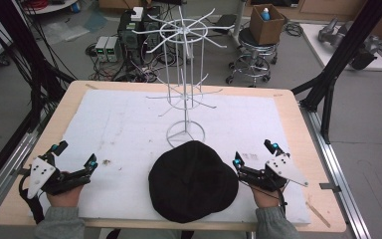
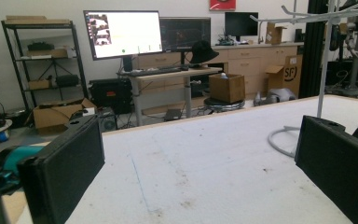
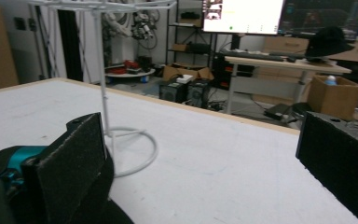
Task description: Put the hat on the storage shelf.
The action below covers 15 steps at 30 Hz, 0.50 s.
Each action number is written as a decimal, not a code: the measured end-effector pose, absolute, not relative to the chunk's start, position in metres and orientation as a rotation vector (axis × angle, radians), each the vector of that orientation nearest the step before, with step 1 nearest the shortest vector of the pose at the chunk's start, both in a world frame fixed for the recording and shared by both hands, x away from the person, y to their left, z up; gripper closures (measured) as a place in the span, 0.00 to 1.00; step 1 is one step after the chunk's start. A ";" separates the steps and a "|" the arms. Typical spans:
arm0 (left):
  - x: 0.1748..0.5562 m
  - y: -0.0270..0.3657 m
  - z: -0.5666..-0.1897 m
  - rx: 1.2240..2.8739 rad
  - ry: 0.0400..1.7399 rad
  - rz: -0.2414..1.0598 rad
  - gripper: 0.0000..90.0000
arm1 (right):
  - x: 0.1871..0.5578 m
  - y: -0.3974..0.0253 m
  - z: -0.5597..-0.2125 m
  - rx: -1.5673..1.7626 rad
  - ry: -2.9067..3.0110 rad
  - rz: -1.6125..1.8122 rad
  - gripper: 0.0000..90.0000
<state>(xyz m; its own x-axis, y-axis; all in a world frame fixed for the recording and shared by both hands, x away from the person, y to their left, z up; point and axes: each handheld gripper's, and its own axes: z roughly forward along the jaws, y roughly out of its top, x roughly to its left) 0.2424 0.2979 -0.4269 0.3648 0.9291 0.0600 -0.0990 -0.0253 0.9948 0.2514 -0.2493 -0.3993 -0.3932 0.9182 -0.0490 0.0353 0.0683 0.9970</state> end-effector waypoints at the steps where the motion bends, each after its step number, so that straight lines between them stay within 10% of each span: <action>1: 0.242 0.298 -0.427 1.327 0.843 1.001 0.02 | 0.251 -0.249 -0.402 0.973 1.564 1.457 0.01; 15: 0.243 0.298 -0.427 1.328 0.841 0.997 0.02 | 0.256 -0.239 -0.411 0.952 1.722 1.538 0.01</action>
<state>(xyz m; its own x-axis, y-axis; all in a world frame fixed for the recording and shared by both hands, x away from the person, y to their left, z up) 0.2428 0.2979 -0.4272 0.3679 0.9280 0.0587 -0.0987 -0.0238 0.9948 0.2561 -0.2390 -0.4108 -0.5381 0.8428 0.0086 0.1037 0.0561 0.9930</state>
